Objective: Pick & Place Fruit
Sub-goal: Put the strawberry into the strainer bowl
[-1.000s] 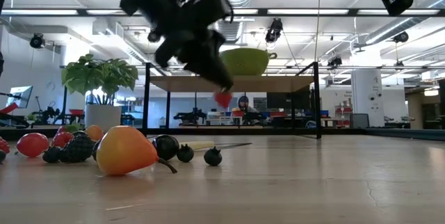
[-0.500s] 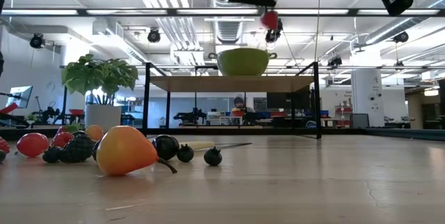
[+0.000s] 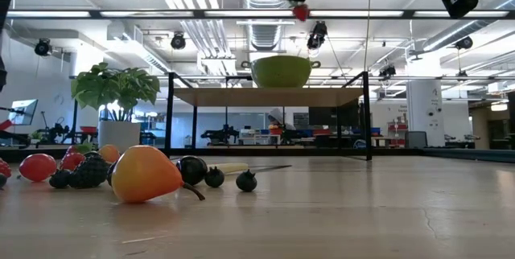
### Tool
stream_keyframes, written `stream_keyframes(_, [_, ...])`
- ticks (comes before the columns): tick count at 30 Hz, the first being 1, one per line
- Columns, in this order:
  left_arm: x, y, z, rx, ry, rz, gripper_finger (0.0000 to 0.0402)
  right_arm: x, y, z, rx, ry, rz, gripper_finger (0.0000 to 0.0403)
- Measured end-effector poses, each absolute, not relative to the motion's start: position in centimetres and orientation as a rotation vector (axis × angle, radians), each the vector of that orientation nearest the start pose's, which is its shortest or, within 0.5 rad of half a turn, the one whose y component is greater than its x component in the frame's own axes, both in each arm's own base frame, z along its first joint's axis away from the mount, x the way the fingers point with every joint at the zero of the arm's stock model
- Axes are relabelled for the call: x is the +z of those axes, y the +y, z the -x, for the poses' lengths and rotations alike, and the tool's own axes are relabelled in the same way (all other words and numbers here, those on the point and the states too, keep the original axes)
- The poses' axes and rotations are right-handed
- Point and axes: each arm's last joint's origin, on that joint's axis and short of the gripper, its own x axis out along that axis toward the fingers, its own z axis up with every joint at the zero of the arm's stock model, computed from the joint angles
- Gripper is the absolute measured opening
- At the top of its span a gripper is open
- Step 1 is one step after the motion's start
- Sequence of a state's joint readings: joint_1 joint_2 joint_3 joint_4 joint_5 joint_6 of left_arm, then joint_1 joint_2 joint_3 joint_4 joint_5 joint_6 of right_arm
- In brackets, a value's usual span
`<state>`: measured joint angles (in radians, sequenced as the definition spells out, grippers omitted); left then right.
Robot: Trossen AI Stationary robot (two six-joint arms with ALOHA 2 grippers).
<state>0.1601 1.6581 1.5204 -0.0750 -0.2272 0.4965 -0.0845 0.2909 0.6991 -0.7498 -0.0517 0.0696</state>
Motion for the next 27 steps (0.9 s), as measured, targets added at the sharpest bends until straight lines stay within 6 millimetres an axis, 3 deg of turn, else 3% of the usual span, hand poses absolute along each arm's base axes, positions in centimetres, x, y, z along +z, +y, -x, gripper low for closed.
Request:
stream_keyframes(7, [36.6, 11.0, -37.3, 0.439, 0.335, -0.397, 0.0005, 29.9, -0.4, -5.9, -0.045, 0.340, -0.092, 0.0008])
stream_keyframes(11, [35.9, 12.4, -37.0, 0.425, 0.319, -0.340, 0.0007, 29.9, -0.4, -5.9, -0.045, 0.340, -0.092, 0.0008])
stream_keyframes(27, [33.8, 13.1, -37.1, 0.410, 0.241, -0.304, 0.0008, 29.9, -0.4, -5.9, -0.045, 0.340, -0.092, 0.0008])
